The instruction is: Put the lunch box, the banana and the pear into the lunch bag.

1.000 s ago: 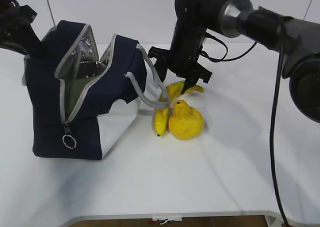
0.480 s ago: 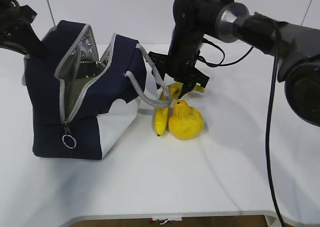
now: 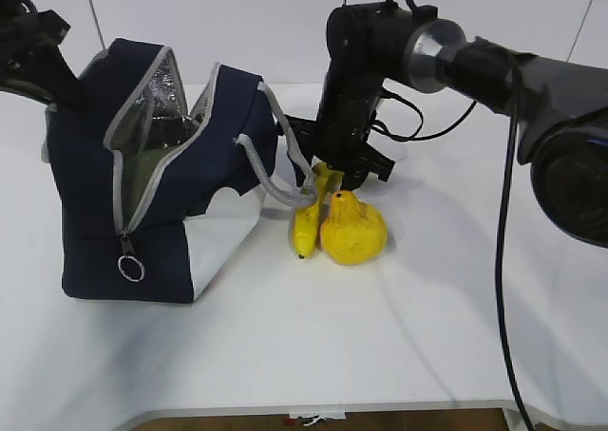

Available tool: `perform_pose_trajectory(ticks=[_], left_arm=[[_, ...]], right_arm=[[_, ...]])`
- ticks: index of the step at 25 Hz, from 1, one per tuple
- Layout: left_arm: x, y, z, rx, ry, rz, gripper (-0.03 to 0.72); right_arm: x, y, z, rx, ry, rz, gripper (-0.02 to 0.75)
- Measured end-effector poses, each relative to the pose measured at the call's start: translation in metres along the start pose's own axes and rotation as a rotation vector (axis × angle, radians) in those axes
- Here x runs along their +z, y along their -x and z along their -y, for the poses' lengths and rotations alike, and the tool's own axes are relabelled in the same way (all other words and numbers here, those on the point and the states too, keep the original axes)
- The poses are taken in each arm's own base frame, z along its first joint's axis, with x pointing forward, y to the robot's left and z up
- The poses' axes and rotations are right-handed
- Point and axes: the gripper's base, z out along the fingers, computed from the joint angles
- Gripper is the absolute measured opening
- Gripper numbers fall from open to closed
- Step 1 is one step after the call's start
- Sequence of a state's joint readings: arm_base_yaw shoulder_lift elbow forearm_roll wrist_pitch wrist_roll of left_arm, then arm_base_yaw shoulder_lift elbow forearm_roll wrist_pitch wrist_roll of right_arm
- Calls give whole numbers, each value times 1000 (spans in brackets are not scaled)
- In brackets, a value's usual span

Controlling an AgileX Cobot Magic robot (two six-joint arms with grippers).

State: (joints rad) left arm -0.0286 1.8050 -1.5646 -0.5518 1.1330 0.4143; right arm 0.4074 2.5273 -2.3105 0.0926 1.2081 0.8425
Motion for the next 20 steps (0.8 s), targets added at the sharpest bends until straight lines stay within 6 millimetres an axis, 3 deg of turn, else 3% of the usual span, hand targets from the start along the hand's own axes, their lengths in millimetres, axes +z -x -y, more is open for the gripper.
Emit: perform_pose_trajectory(ticks=[3,5,11,20], left_arm=[[0,0,0,0,0,0,2],[0,0,0,2,0,0,2],[0,0,0,4,1,2,2],[0,0,0,8,1,2,2]], right_arm=[[1,0,0,-3,-1,-4,340],[0,0,0,-5,0,-5,290],[-10,2,-7,-24,40,5,279],[-82,20,-30,-167,184,228,278]])
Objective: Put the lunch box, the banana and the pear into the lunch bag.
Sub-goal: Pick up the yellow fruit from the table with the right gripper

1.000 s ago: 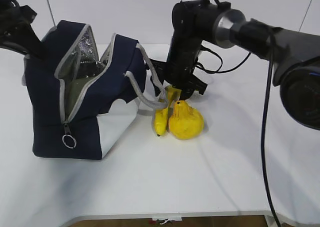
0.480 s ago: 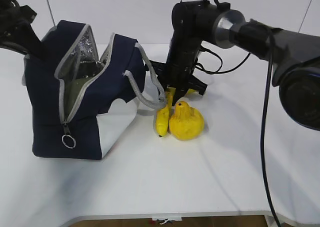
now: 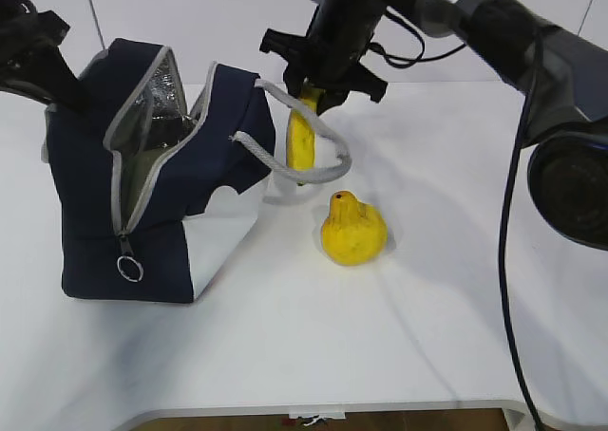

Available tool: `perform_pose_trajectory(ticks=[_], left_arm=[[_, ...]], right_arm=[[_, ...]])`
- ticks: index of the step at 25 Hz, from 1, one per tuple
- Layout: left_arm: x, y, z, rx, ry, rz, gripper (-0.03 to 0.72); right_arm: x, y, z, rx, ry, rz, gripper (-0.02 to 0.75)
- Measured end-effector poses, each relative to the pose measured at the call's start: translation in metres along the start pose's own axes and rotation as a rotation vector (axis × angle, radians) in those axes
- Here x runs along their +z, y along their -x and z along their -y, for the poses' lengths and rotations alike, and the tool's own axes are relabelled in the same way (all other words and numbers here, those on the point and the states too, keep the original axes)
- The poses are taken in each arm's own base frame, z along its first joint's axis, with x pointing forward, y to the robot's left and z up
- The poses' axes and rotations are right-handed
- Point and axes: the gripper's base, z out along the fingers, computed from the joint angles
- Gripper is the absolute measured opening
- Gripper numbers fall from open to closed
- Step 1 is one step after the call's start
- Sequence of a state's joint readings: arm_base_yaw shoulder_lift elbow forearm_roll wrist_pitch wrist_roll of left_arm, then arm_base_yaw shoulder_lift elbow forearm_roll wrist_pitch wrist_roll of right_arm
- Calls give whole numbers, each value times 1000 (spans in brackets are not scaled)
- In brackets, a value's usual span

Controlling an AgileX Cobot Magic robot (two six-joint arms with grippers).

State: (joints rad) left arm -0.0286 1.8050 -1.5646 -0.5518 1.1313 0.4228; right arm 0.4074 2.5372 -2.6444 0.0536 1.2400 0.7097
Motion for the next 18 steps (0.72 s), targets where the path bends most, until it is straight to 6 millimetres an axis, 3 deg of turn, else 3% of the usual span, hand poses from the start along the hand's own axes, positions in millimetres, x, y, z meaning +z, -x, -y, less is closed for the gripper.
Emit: perform_pose_trajectory(ticks=[10,18], left_arm=[[0,0,0,1,0,0,2],[0,0,0,2,0,0,2]], right_arm=[[-67,18,-22,-150,151,180,277],[-78,24,-20,-340,92,257,277]])
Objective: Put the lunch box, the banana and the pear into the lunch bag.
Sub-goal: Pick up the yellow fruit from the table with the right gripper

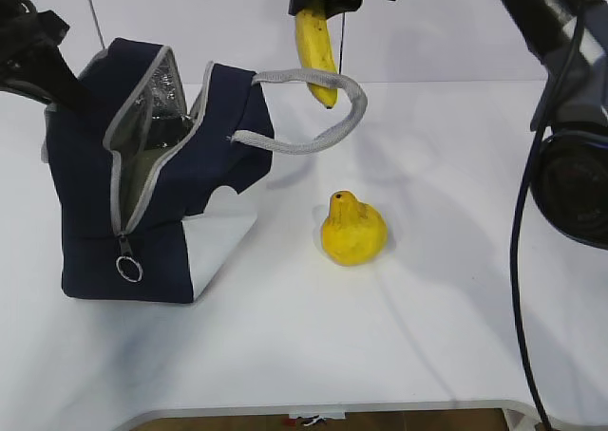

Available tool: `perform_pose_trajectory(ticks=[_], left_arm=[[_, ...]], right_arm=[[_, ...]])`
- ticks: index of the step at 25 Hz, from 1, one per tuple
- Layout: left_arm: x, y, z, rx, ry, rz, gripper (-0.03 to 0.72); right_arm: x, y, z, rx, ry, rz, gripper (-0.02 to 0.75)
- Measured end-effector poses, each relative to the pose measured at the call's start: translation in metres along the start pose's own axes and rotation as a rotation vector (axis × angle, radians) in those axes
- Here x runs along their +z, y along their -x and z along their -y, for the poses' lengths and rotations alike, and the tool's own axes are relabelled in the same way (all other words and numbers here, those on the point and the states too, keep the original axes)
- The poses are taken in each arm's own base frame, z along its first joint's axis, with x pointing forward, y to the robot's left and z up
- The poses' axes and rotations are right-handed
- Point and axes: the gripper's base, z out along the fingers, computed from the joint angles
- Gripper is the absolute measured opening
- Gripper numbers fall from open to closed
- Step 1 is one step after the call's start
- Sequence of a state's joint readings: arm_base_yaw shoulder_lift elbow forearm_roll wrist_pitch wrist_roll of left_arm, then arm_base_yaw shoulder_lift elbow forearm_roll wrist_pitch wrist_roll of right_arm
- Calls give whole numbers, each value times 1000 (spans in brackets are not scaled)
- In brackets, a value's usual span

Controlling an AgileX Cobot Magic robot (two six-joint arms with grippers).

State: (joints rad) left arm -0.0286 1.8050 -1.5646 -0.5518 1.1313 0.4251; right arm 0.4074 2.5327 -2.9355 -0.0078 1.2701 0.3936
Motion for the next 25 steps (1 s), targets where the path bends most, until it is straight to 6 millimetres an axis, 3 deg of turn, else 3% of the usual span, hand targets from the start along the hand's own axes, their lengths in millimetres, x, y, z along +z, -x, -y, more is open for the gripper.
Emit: perform_pose_trajectory(ticks=[8,19,25], left_arm=[[0,0,0,1,1,-1,2],[0,0,0,1,1,-2,1],[0,0,0,0,-1,-2,1]], right_arm=[[-38,12,-12,-60,95,38,277],[-96,26,-23,-286,168,139,277],[-106,22,-38,-274,348,110,277]])
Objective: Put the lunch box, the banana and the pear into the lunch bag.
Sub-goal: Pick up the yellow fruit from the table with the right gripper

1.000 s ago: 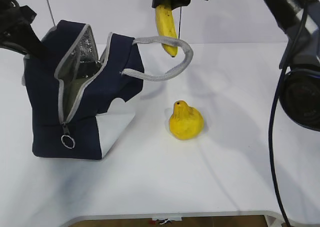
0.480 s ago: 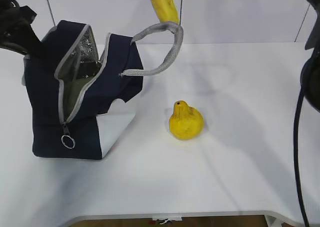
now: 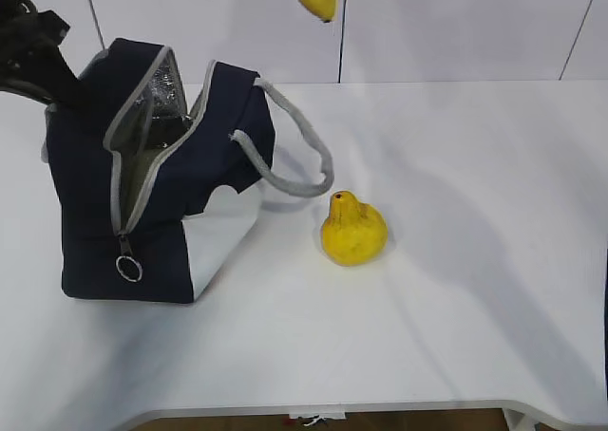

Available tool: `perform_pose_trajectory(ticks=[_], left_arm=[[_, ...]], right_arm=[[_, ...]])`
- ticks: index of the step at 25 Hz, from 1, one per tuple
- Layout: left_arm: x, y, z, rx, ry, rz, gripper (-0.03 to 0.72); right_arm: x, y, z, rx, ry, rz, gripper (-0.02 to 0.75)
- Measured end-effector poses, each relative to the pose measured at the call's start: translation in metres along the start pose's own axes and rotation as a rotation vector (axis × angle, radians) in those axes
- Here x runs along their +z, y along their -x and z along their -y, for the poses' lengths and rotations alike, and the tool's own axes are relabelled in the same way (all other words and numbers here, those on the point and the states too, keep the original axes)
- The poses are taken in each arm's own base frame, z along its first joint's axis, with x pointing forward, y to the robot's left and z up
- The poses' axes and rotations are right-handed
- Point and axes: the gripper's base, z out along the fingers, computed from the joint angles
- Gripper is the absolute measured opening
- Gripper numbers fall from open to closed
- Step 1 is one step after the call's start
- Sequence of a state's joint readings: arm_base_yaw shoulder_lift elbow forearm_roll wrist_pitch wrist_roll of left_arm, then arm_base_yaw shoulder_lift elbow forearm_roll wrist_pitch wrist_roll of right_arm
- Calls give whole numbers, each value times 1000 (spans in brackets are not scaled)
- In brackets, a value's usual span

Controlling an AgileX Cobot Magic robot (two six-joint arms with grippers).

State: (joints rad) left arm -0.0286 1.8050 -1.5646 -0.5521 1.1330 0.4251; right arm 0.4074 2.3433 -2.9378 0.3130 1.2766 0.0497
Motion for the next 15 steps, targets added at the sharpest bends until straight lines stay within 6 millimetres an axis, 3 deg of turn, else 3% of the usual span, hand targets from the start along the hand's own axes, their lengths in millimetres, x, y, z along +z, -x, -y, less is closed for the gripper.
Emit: perform_pose_trajectory(ticks=[5,15], left_arm=[[0,0,0,-1,-1,1,1],[0,4,8,-47,-93,38,1]], right_arm=[[18,-9,-10,98,176,-47,277],[101,-57,6,368,343,-242,277]])
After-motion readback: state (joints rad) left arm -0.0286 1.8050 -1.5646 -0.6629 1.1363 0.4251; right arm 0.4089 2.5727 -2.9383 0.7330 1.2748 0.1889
